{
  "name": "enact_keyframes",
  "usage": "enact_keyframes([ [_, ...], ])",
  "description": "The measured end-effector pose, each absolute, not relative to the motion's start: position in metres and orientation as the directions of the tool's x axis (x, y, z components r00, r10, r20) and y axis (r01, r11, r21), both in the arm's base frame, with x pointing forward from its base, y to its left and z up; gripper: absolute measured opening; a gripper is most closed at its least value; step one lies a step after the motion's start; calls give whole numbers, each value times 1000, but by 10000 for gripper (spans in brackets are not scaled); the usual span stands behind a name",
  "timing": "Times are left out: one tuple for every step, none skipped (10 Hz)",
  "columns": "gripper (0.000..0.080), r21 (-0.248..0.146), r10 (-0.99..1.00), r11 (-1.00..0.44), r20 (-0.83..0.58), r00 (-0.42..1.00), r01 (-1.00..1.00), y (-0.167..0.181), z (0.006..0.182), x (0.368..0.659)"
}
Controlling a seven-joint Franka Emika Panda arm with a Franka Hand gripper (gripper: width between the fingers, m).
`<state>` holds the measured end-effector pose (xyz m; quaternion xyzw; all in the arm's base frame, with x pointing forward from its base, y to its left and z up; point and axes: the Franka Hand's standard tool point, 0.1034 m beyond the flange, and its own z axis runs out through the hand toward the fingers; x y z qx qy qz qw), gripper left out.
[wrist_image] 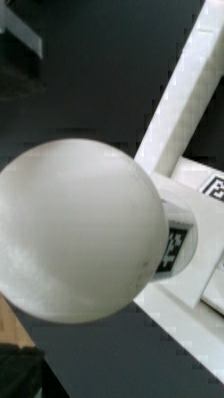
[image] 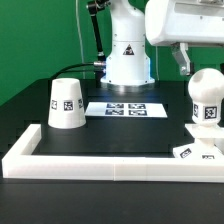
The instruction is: Assemble lamp
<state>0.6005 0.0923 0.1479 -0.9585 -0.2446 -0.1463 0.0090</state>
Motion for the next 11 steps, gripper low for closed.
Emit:
enact_keyframes([
  [699, 27, 467, -880, 226, 855, 474, 94, 147, 600],
  [699, 10, 476, -877, 157, 865, 481, 95, 146, 602],
  [699, -3, 479, -876, 109, 871, 482, 96, 146, 605],
  [699, -3, 479, -876, 112, 871, 482, 96, 144, 609],
  [699, -2, 478, -877, 115, 871, 481, 96, 141, 610],
  [699, -3, 479, -876, 114, 870, 483, 95, 139, 610],
  [699, -3, 478, -876, 112, 871, 482, 94, 136, 609],
  [699, -5, 478, -877, 108, 872, 481, 93, 133, 608],
  [699, -7, 476, -878, 105, 873, 479, 94, 131, 608],
  [579, -8, 476, -878, 104, 873, 479, 95, 130, 607],
  [576, -8, 476, -878, 104, 873, 479, 94, 130, 607],
])
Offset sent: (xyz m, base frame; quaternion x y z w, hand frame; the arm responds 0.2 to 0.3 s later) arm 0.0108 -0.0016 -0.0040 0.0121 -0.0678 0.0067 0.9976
